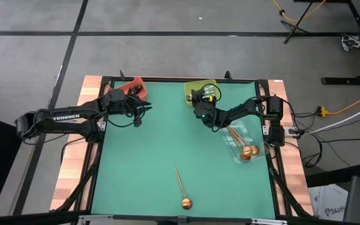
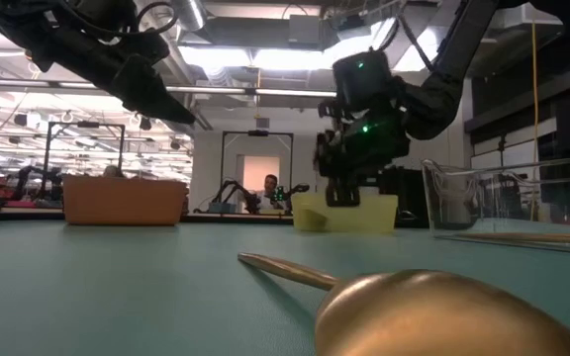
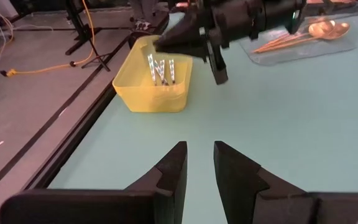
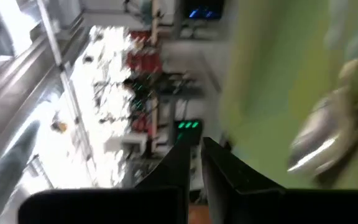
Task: Sort silverware by color (type)
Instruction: Put the gold spoon into the transparent bin
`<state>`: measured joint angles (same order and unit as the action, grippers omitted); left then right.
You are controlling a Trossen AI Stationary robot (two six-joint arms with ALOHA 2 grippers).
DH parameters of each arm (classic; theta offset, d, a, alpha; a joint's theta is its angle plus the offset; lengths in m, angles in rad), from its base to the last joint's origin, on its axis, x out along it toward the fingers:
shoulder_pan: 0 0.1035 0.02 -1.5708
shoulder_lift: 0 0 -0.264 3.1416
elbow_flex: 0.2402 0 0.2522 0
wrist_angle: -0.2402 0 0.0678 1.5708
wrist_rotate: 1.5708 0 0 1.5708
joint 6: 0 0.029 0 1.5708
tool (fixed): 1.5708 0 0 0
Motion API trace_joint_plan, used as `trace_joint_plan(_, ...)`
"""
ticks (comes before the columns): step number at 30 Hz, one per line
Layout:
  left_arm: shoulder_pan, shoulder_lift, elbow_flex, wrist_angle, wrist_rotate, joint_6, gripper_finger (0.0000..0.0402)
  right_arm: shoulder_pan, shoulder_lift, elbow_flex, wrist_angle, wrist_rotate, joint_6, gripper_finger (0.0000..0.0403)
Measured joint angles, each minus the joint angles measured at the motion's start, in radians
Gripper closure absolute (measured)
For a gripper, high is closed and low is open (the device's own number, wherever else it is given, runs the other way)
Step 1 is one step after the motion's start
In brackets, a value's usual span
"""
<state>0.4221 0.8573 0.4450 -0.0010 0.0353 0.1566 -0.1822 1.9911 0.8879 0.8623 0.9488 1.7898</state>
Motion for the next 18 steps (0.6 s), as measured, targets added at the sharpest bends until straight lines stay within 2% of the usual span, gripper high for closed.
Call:
trace_joint_plan(5,0.0,0.0,0.0,-0.024,0.0,0.0,0.0328,0.0,0.0,0.0,0.209,-0.137,-0.203,0.037)
trace_joint_plan(9,0.0,0.0,0.0,-0.03,0.0,0.0,0.0328,0.0,0.0,0.0,0.339,-0.353,-0.393,0.037)
trace_joint_plan(13,0.0,0.0,0.0,-0.03,0.0,0.0,0.0328,0.019,-0.002,0.001,0.391,-0.612,-0.535,0.037)
trace_joint_plan(15,0.0,0.0,0.0,-0.03,0.0,0.0,0.0328,0.048,-0.002,0.001,0.393,-0.694,-0.573,0.037)
trace_joint_plan(18,0.0,0.0,0.0,-0.03,0.0,-0.016,0.0328,0.098,-0.002,0.001,0.391,-0.751,-0.624,0.037)
